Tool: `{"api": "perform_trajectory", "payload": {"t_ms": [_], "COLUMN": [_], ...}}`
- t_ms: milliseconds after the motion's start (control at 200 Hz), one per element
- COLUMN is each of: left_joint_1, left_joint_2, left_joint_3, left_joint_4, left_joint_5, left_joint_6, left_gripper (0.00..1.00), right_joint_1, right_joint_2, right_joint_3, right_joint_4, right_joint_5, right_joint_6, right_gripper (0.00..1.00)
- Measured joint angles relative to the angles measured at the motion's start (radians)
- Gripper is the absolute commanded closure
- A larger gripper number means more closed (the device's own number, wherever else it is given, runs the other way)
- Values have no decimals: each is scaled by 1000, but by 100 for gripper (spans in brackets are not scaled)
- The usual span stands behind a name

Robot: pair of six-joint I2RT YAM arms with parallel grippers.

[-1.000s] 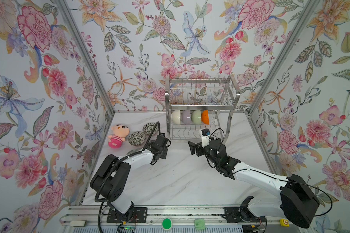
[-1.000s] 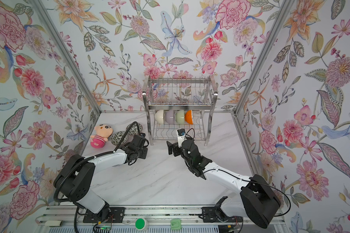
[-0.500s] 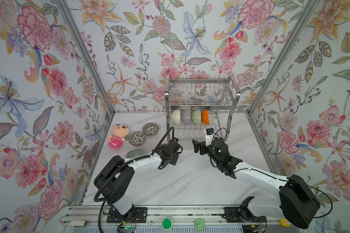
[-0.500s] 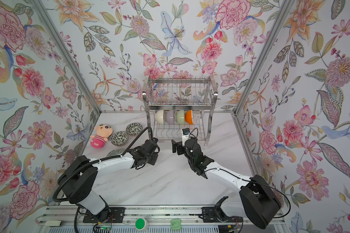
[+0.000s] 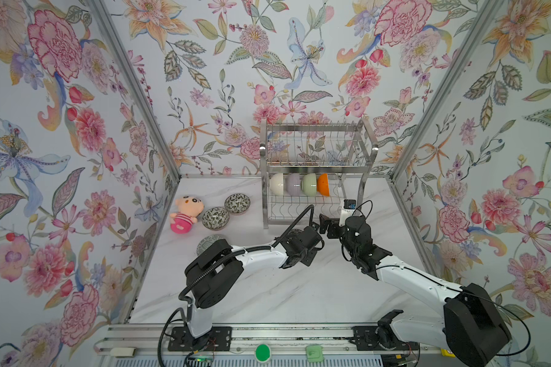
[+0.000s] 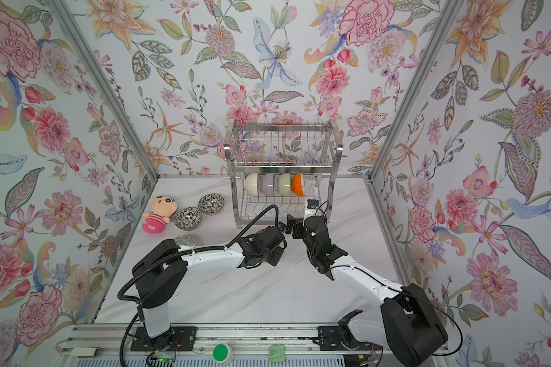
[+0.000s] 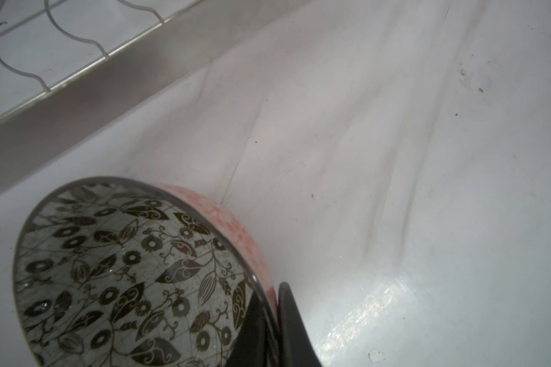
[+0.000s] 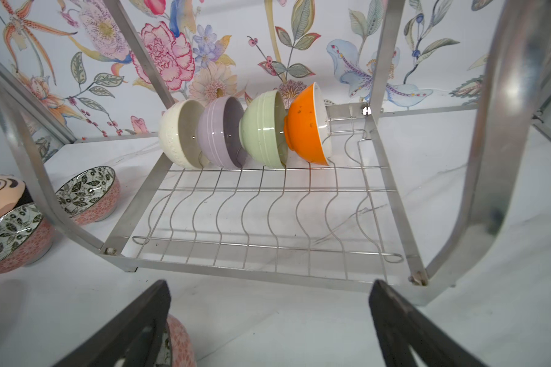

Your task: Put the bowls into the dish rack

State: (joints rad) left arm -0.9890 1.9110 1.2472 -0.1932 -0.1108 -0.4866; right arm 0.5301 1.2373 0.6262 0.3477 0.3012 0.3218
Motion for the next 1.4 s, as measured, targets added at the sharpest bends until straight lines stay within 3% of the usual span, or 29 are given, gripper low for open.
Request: {"api": "perform_trajectory", "payload": {"t_ms": [531, 691, 936, 1156, 1276, 1401], "left_joint_1": [9, 55, 225, 460, 573, 629], "left_joint_2": [8, -78, -421, -655, -691, -703], "left_joint_3": [28, -37, -220, -492, -634, -726], "left_joint_4": [-1, 8, 58, 200, 281, 367], "left_joint_5": [3, 11, 43, 204, 333, 459], "left_joint_6": [-1, -1, -9, -61, -119, -184], "left_gripper": [54, 32, 1, 1, 1, 1], "right_joint_1": [-93, -93, -53, 106, 216, 307], "right_joint_2": [-40, -51, -47, 129, 235, 348], "right_joint_3": [-21, -21, 21, 148, 214, 315], "right_joint_4": [-48, -66, -145, -233, -277, -322], "right_joint_5": [20, 16, -18, -32, -32, -23], "right_joint_6": [84, 84, 82, 55, 31, -1], "right_gripper": [1, 1, 1, 1, 0, 9]}}
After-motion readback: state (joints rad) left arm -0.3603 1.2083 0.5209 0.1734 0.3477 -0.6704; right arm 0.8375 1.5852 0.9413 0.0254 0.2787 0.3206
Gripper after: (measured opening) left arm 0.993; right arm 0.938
